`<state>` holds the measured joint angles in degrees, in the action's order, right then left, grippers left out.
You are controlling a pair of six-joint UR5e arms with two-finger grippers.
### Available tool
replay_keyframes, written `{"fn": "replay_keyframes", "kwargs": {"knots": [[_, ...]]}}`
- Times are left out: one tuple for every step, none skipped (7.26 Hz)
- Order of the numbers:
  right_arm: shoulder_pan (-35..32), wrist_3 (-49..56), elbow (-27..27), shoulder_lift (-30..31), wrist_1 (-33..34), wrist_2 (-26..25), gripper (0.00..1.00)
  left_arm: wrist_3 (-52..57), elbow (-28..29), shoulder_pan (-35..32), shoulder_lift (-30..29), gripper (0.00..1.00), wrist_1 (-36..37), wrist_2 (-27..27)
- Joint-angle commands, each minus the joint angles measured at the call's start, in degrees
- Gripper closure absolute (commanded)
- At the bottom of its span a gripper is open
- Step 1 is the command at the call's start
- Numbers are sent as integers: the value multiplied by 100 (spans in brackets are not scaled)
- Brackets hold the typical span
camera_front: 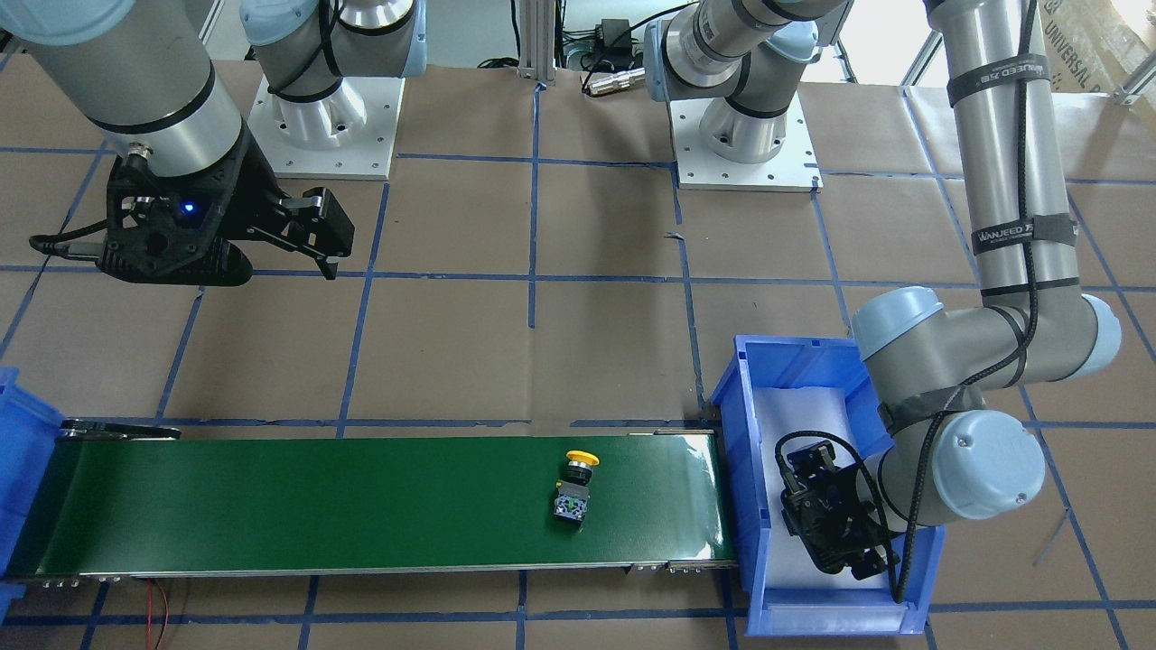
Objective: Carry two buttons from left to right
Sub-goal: 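Return the left gripper to the bin and grasp the red-capped button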
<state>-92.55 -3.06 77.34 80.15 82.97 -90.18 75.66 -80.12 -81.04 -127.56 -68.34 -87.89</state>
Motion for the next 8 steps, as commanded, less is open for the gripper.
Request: {"fn": "replay_keyframes", "kwargs": {"knots": [[0, 16, 0, 0, 0, 0, 0, 2, -82, 0, -23, 29, 66, 0], [0, 16, 0, 0, 0, 0, 0, -16, -82, 0, -6, 65, 144, 0], [0, 16, 0, 0, 0, 0, 0, -33, -48, 44, 73, 84, 171, 9], [0, 25, 0, 0, 0, 0, 0, -329, -4, 53, 187, 90, 84, -17], [0, 25, 0, 0, -8, 0, 0, -1350, 23, 45, 536, 90, -151, -44], [0, 16, 9, 0, 0, 0, 0, -2648, 32, 27, 957, 89, -380, -70], [0, 16, 9, 0, 0, 0, 0, -3488, 14, 1, 1240, 89, -461, -262], [0, 16, 9, 0, 0, 0, 0, -4462, -12, -34, 1347, 89, -435, -220]]}}
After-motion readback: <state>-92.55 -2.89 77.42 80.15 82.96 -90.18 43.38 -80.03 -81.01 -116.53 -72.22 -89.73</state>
